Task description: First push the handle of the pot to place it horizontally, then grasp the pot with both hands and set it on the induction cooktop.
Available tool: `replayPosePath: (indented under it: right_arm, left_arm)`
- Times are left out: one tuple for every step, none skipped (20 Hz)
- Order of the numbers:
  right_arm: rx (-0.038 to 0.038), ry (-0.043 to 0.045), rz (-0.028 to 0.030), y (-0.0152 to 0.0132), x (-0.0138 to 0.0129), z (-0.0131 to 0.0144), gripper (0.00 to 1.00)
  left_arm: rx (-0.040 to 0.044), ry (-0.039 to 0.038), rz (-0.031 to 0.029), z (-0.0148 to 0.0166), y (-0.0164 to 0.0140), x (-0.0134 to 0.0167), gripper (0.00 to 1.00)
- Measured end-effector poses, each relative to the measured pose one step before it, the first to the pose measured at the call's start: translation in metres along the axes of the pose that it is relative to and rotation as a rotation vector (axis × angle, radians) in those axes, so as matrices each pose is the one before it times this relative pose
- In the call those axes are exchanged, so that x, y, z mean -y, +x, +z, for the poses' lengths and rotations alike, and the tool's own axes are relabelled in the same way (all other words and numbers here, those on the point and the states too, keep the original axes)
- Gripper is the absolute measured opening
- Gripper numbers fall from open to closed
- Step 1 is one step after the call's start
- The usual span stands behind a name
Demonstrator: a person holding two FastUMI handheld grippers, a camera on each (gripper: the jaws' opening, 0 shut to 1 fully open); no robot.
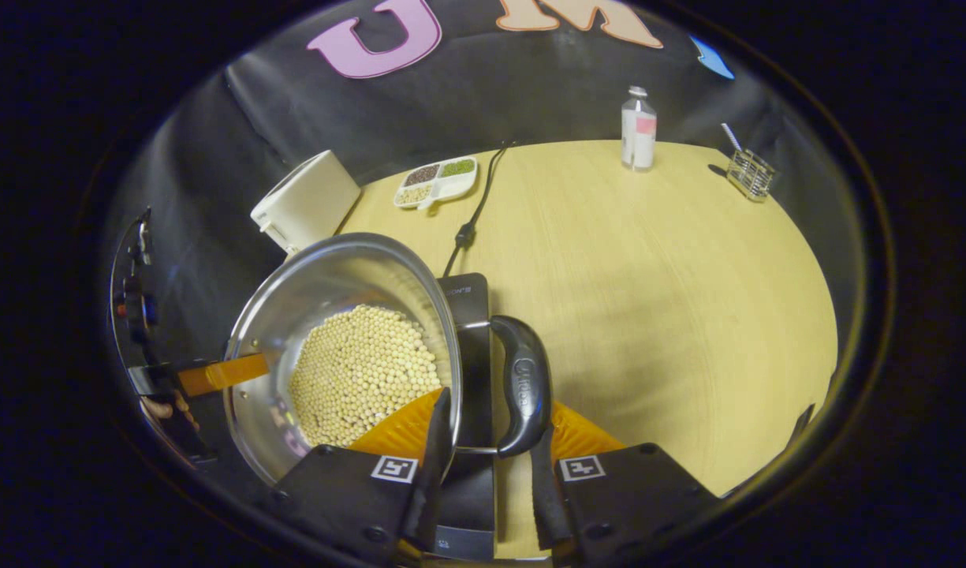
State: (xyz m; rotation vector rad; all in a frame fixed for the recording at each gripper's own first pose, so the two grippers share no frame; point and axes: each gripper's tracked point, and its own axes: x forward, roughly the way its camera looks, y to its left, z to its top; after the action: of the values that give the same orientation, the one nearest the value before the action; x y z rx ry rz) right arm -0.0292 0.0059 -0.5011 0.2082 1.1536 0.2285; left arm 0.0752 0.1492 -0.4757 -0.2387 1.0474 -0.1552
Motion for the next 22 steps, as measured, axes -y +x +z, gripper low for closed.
replayPosePath:
  right_arm:
    - [-0.00004,-0.00021,0.00067,0.00048,-0.00002,-0.00003,0.46]
    - [0.00072,0.00221,0.00056,0.0002,-0.00008,-0.00009,0.51]
    - [-0.00036,0.00322,0.00027,0.00045,-0.00051,-0.00004,0.51]
    - [-0.00164,-0.00373,-0.00341,0.00052,-0.00028,-0.00106,0.51]
    - [0.00399,-0.00357,0.00134,0.0014,-0.00019,0.00074,0.46]
    - [0.00187,0.001,-0.00131,-0.002,0.0028,0.00131,0.51]
    - [0.00214,-0.00371,-0.00287,-0.00031,-0.00041,-0.00081,0.51]
    - [0.00278,-0.01066,0.00087,-0.00056,0.00164,-0.00011,0.55]
    - [0.00274,-0.00599,-0.00176,-0.00068,0.00074,0.00073,0.6]
    - [0.00408,-0.01135,-0.00018,0.00175,-0.00014,-0.0011,0.63]
    - [0.00386,-0.00686,-0.00289,-0.00071,-0.00081,-0.00122,0.59]
    - [-0.00203,-0.00502,-0.00107,0.00062,-0.00159,-0.0027,0.6]
    - [0.0046,-0.00733,0.00016,-0.00062,-0.00073,0.00016,0.62]
    - [0.00594,-0.00884,0.00216,-0.00116,-0.0006,0.00352,0.71]
    - [0.0046,-0.00522,0.00432,-0.00001,-0.00057,0.0006,0.81]
    - [0.00395,-0.00235,0.00275,0.0022,-0.00083,-0.00053,0.9]
    - [0.00364,-0.0026,0.00121,-0.00059,-0.00117,-0.00232,1.0]
    - [0.00604,-0.00495,-0.00219,-0.00124,0.00135,-0.00006,0.99]
    - [0.00578,-0.00248,-0.00077,-0.00016,0.00093,0.00091,0.94]
    - [0.00216,-0.00236,0.0015,0.00034,0.00059,0.00034,0.94]
    - [0.00021,-0.00265,-0.00051,-0.00046,-0.00007,-0.00015,0.94]
    - [0.00639,-0.00332,0.00183,-0.00091,-0.00032,0.00056,0.98]
  left_arm:
    - [0.00061,-0.00047,-0.00158,-0.00038,-0.00002,-0.00035,0.65]
    - [-0.00035,-0.0004,-0.00159,0.00006,-0.00067,-0.00016,0.67]
    - [0.00044,-0.00004,0.00003,-0.00025,0.00031,-0.00043,0.67]
    - [-0.00388,0.00094,0.00181,-0.00085,0.0,-0.00016,0.67]
    - [0.00013,0.00181,0.00754,0.00009,-0.00042,-0.00042,0.67]
    - [-0.00265,0.0056,0.00732,0.00044,0.00034,-0.00042,0.67]
    - [-0.00003,0.01009,0.00844,0.0004,-0.00066,-0.00011,0.69]
    - [-0.00305,0.01414,0.00898,0.00021,0.00021,-0.00064,0.72]
    - [-0.00037,0.01673,0.00908,0.00112,-0.00101,-0.00029,0.73]
    - [0.0071,0.01745,0.00763,0.00319,-0.00058,-0.00052,0.72]
    - [0.00813,0.01387,0.0054,0.00319,-0.00077,-0.00104,0.73]
    - [0.00617,0.00659,0.00393,0.00194,-0.00004,-0.00008,0.73]
    - [-0.00259,0.00213,0.0035,0.00001,0.00001,-0.00031,0.73]
    - [-0.00151,-0.00243,0.00341,-0.00078,-0.00029,-0.00064,0.73]
    - [-0.00058,-0.00673,0.00323,-0.00035,-0.00013,-0.00089,0.75]
    - [0.00413,-0.00551,-0.00306,0.00027,-0.00049,0.00063,0.75]
    - [0.00812,-0.00324,0.00067,0.00029,-0.00142,-0.00031,0.79]
    - [0.00884,-0.00311,0.00118,0.00136,-0.00015,-0.00104,0.84]
    - [0.01134,-0.00454,0.00105,0.00136,-0.00113,-0.00043,0.85]
    - [0.00562,-0.00458,0.00219,-0.00006,-0.0013,-0.00006,0.8]
    - [0.00045,-0.00811,0.00291,-0.00136,-0.00102,-0.00078,0.85]
    - [0.00152,-0.00869,0.00264,-0.00053,-0.00139,-0.00009,0.81]
